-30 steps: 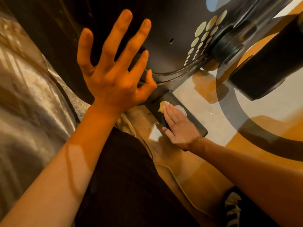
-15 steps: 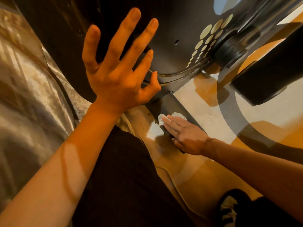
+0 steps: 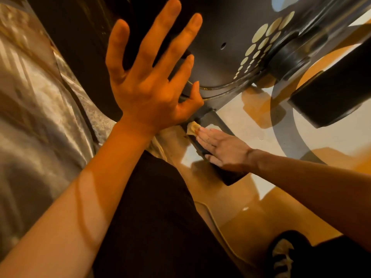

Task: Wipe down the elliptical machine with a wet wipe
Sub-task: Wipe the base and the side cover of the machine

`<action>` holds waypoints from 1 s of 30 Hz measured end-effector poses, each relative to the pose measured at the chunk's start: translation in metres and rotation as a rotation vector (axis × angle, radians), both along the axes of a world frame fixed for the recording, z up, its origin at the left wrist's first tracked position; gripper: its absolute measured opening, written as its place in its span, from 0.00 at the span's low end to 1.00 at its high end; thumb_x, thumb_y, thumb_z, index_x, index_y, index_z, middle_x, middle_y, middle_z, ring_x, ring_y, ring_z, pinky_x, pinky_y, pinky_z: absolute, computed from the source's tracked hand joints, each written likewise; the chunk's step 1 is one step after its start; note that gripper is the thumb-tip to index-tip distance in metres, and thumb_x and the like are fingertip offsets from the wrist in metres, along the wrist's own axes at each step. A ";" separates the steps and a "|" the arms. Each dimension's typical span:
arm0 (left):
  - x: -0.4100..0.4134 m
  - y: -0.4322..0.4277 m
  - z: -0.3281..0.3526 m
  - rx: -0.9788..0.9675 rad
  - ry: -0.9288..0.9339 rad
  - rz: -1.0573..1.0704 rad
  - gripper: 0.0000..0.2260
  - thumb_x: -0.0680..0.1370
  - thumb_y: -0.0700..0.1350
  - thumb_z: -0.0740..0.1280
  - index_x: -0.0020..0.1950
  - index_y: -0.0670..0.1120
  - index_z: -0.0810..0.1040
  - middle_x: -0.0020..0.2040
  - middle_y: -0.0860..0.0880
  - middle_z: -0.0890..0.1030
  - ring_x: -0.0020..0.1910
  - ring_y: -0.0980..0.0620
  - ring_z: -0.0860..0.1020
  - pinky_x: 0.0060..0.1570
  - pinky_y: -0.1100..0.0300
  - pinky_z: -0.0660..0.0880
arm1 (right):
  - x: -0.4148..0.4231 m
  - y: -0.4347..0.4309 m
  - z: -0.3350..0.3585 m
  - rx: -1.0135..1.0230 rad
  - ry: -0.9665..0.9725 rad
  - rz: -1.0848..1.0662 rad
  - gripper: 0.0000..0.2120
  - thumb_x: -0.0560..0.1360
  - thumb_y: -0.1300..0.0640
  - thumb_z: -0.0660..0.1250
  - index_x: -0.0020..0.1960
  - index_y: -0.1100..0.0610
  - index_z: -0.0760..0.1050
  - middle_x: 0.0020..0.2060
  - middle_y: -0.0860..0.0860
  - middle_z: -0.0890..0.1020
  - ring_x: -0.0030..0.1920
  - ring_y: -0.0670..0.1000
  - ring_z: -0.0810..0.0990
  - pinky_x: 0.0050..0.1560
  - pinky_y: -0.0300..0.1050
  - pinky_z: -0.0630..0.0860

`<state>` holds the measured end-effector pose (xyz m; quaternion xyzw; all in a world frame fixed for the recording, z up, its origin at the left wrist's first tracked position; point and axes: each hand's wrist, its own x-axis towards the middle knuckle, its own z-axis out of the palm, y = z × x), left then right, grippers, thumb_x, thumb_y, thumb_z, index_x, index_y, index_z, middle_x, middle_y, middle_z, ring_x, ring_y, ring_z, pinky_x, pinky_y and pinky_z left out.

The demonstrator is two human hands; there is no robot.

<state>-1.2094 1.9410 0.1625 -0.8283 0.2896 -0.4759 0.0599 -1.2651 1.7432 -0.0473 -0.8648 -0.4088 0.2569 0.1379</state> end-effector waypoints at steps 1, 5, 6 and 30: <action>0.000 0.000 0.000 0.005 0.000 0.004 0.12 0.76 0.53 0.67 0.48 0.48 0.87 0.69 0.51 0.81 0.71 0.46 0.72 0.79 0.50 0.43 | -0.003 0.005 0.000 -0.010 0.004 -0.002 0.40 0.77 0.31 0.28 0.82 0.52 0.35 0.83 0.53 0.41 0.82 0.52 0.39 0.82 0.53 0.44; -0.001 -0.001 0.000 -0.009 0.005 -0.002 0.11 0.75 0.52 0.68 0.47 0.48 0.87 0.69 0.51 0.81 0.71 0.47 0.73 0.80 0.51 0.43 | -0.069 -0.045 0.004 0.082 -0.091 0.130 0.29 0.83 0.41 0.54 0.82 0.50 0.62 0.80 0.51 0.64 0.80 0.52 0.62 0.76 0.52 0.66; -0.001 -0.001 0.000 -0.016 0.004 -0.003 0.11 0.75 0.53 0.68 0.46 0.48 0.87 0.69 0.51 0.81 0.71 0.47 0.73 0.80 0.51 0.43 | -0.082 -0.061 0.005 0.073 -0.125 0.213 0.28 0.82 0.42 0.57 0.79 0.52 0.66 0.79 0.51 0.66 0.79 0.52 0.62 0.77 0.51 0.65; 0.001 0.002 -0.005 -0.021 0.006 0.006 0.12 0.76 0.53 0.68 0.49 0.48 0.88 0.68 0.51 0.82 0.70 0.48 0.73 0.79 0.51 0.44 | -0.038 -0.010 -0.010 -0.008 -0.192 0.144 0.29 0.83 0.40 0.53 0.80 0.50 0.65 0.82 0.52 0.60 0.82 0.56 0.55 0.81 0.54 0.52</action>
